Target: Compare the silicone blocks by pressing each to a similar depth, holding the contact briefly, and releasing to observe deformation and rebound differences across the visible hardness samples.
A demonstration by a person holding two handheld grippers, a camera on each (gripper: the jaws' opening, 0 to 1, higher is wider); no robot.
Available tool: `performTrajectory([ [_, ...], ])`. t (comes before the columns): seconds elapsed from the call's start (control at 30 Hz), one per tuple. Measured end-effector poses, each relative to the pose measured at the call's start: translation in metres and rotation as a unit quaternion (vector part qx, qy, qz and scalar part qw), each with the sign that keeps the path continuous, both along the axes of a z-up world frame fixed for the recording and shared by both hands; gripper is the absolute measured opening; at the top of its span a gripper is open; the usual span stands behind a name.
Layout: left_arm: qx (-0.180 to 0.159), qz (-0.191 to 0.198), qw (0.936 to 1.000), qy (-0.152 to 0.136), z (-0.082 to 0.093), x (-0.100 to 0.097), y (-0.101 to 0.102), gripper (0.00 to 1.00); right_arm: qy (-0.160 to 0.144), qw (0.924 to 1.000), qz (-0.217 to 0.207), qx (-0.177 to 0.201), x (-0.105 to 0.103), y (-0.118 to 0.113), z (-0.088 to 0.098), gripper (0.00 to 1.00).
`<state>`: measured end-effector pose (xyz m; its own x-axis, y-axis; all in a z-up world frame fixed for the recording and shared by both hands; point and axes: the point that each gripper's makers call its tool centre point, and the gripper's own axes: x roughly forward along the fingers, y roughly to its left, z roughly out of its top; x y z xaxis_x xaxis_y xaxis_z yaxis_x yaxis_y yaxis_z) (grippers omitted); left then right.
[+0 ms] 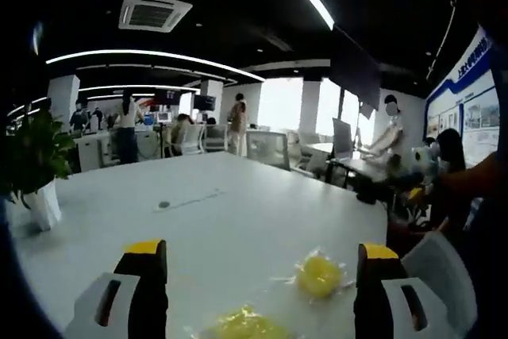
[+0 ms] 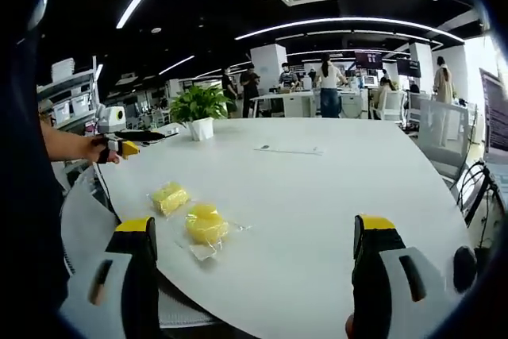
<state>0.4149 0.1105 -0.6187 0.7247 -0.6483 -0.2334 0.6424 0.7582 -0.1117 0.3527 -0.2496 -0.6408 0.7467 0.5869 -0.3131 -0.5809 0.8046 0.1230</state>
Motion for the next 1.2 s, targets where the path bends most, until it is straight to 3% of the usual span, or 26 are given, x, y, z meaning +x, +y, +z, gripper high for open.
performTrajectory([
  [0.1,0.008,0.041,0.9989,-0.023,0.001,0.002,0.048,1.00,-0.003,1.0000,0.000,-0.002,0.006,-0.001,0.002,0.97],
  [0.2,0.012,0.065,0.9976,-0.021,-0.001,-0.006,0.072,1.00,-0.009,1.0000,0.005,-0.002,0.011,0.001,0.005,0.97],
  [0.37,0.034,0.085,0.9957,-0.013,-0.016,-0.025,0.093,1.00,-0.015,0.9998,0.008,-0.008,0.015,0.003,0.004,0.97],
  [0.57,0.042,0.120,0.9917,0.016,-0.049,-0.040,0.133,1.00,-0.021,0.9997,0.007,-0.010,0.014,0.010,-0.007,0.97],
  [0.67,0.044,0.127,0.9909,0.012,-0.054,-0.048,0.142,1.00,-0.014,0.9997,0.009,-0.017,0.012,0.011,-0.020,0.97],
  [0.73,0.040,0.130,0.9906,-0.013,-0.047,-0.051,0.145,1.00,-0.009,0.9998,0.008,-0.018,0.010,0.013,-0.027,0.97],
  [0.8,0.029,0.133,0.9907,-0.007,-0.046,-0.053,0.147,1.00,-0.002,0.9998,0.004,-0.017,0.008,0.013,-0.033,0.97],
  [1.0,0.042,0.136,0.9898,0.007,-0.056,-0.059,0.155,1.00,0.009,0.9999,-0.002,-0.014,0.005,0.012,-0.040,0.97],
  [1.2,0.051,0.128,0.9903,0.018,-0.062,-0.063,0.149,1.00,0.013,0.9997,-0.002,-0.022,0.004,0.013,-0.045,0.97],
])
